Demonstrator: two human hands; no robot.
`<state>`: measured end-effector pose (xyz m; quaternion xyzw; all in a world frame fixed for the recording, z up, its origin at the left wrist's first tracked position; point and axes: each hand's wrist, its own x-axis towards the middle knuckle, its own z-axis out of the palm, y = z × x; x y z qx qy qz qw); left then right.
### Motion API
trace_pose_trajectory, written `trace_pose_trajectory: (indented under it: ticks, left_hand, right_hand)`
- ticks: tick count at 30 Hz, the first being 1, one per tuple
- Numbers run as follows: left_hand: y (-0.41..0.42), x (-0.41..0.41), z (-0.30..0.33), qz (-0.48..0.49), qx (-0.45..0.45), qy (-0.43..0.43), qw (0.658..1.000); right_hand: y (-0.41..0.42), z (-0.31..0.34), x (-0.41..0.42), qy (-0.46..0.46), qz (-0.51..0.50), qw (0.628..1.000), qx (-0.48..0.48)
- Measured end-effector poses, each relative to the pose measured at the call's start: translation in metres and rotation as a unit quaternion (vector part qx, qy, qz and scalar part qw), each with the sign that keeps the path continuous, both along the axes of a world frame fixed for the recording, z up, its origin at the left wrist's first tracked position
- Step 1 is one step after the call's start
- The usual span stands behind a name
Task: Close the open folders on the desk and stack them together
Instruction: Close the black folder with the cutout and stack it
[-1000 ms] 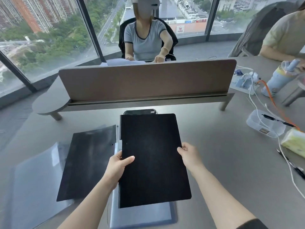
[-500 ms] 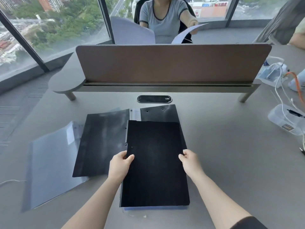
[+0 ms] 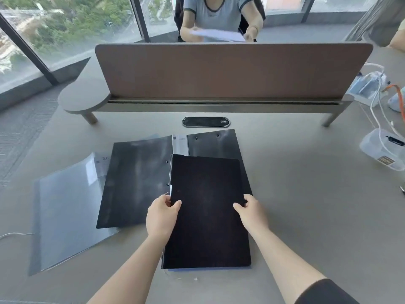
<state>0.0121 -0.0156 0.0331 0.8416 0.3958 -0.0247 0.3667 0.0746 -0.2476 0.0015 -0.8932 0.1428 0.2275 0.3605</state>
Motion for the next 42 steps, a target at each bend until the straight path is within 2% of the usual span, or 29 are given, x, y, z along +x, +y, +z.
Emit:
trace_pose_trajectory:
  ticks: [7, 13, 18, 26, 32, 38, 42]
  left_hand:
    - [0.005, -0.004, -0.012, 0.003, -0.005, 0.022, 1.0]
    - [0.008, -0.003, -0.016, 0.003, -0.052, 0.039, 0.998]
    - [0.006, -0.002, -0.015, 0.006, -0.064, 0.03, 0.997]
    - [0.005, -0.003, -0.01, 0.019, -0.085, 0.013, 0.996]
    - [-0.001, -0.001, -0.004, 0.032, -0.09, 0.031, 0.995]
    - [-0.01, -0.002, -0.005, 0.063, -0.132, 0.037, 0.988]
    - [-0.014, 0.002, -0.005, 0.08, -0.145, 0.063, 0.984]
  right_hand:
    - [0.006, -0.002, 0.0, -0.008, 0.012, 0.998, -0.069]
    - [0.008, -0.005, -0.001, -0.008, -0.031, 0.995, -0.098]
    - [0.013, -0.003, 0.007, 0.03, -0.078, 0.995, -0.057]
    - [0.01, 0.001, 0.014, 0.055, -0.059, 0.996, -0.03]
    - [0.007, -0.003, 0.013, 0.042, -0.078, 0.996, -0.024]
    - [0.003, 0.003, 0.013, 0.049, -0.1, 0.993, -0.037]
    - [-0.004, 0.005, 0.014, 0.059, -0.114, 0.992, -0.005]
